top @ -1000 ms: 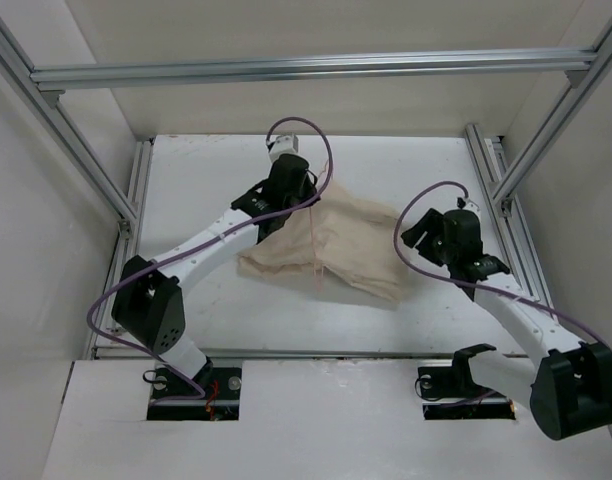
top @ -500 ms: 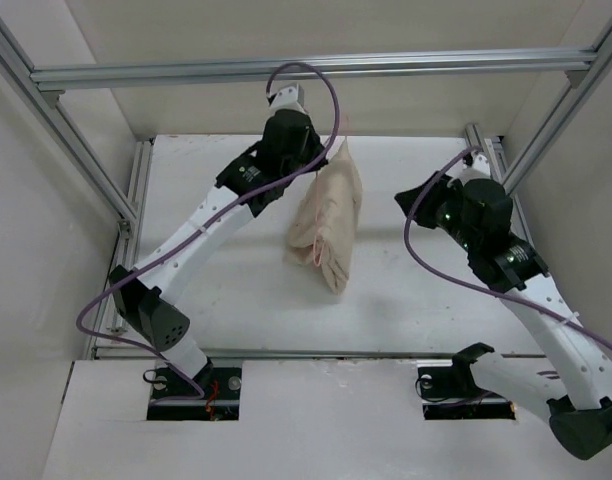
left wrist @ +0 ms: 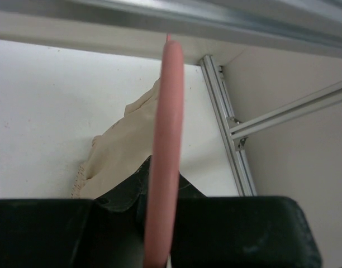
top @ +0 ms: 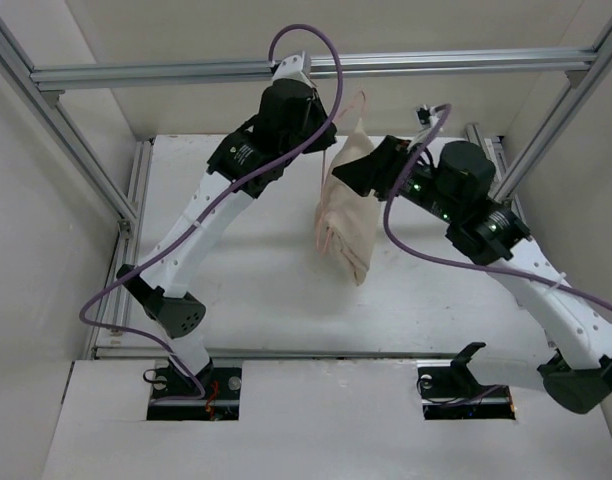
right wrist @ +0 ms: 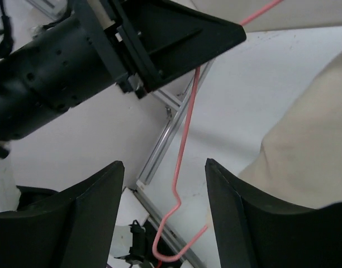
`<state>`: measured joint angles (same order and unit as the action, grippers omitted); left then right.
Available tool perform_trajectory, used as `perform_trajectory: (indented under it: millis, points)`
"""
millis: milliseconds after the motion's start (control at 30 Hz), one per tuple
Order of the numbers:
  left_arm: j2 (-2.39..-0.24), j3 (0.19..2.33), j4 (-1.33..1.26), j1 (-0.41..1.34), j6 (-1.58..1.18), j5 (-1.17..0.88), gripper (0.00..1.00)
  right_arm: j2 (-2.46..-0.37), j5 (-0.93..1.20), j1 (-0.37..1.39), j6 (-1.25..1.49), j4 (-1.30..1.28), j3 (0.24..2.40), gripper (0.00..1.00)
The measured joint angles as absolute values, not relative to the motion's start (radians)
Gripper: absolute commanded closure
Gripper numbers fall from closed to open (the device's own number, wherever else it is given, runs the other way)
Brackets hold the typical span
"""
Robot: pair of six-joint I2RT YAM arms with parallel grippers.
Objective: Place the trousers on the hanger
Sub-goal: Hang the hanger with trousers onto the clothesline
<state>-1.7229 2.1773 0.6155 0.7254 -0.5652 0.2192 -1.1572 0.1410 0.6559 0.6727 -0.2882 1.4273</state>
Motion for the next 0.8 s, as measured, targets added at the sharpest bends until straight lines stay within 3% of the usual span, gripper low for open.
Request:
perform_trajectory:
  millis: [200,267,367,500,567,800]
  points:
    - [-1.753,2.177,0.668,0.755,-0.565,0.209,0.97,-1.302,0.194,0.656,0.704,-0.245,1.429,0.42]
    - [-1.756,2.177,0.676,0.762,-0.566,0.206,0.97,-1.334,0.198,0.656,0.712,-0.233,1.425,0.51]
    - [-1.756,2.177,0.677,0.766,-0.566,0.203,0.97,-1.353,0.2,0.656,0.725,-0.213,1.407,0.81]
    - [-1.757,2.177,0.678,0.765,-0.569,0.198,0.93,-1.333,0.202,0.66,0.784,-0.14,1.352,0.93]
    - [-1.757,2.177,0.671,0.765,-0.575,0.192,0.83,-1.315,0.197,0.655,0.818,-0.112,1.316,0.95]
    - [-1.74,2.151,0.574,0.751,-0.591,0.178,0.33,-1.254,0.266,0.578,0.916,-0.096,1.224,0.98]
